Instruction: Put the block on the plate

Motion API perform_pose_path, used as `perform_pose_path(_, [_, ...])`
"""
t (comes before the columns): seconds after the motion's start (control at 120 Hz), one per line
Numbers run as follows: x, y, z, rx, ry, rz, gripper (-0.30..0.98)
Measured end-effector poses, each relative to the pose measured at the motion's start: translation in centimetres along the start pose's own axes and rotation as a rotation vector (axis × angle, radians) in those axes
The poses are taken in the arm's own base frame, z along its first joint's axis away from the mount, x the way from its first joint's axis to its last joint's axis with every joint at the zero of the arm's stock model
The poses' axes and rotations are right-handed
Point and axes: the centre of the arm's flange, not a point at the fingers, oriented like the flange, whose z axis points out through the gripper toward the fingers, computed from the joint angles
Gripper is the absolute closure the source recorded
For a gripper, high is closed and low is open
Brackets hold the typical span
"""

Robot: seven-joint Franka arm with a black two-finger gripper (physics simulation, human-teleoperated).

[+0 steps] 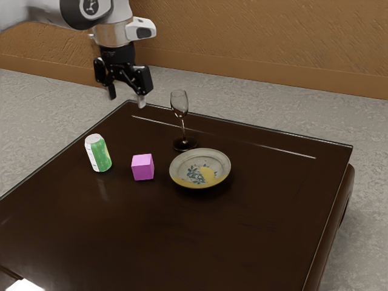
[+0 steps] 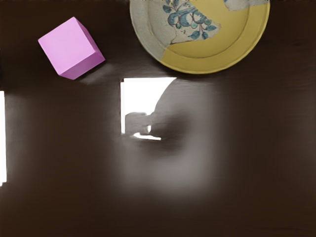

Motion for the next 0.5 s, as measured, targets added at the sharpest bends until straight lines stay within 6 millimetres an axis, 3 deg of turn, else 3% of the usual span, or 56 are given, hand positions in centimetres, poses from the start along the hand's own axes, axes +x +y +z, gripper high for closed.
perform_pose_path(0.267, [1.6, -1.4, 1.4, -0.042, -0.024, -0.155, 0.0])
perform_pose_path(0.4, [2.5, -1.9, 0.6, -0.025, 0.001, -0.317, 0.0])
perform_pose_path(0.433, [2.9, -1.8, 1.0, -0.022, 0.004, -0.349, 0.0])
perform_pose_path(0.5, [4.8, -2.0, 3.7, -0.014, -0.017, -0.42, 0.0])
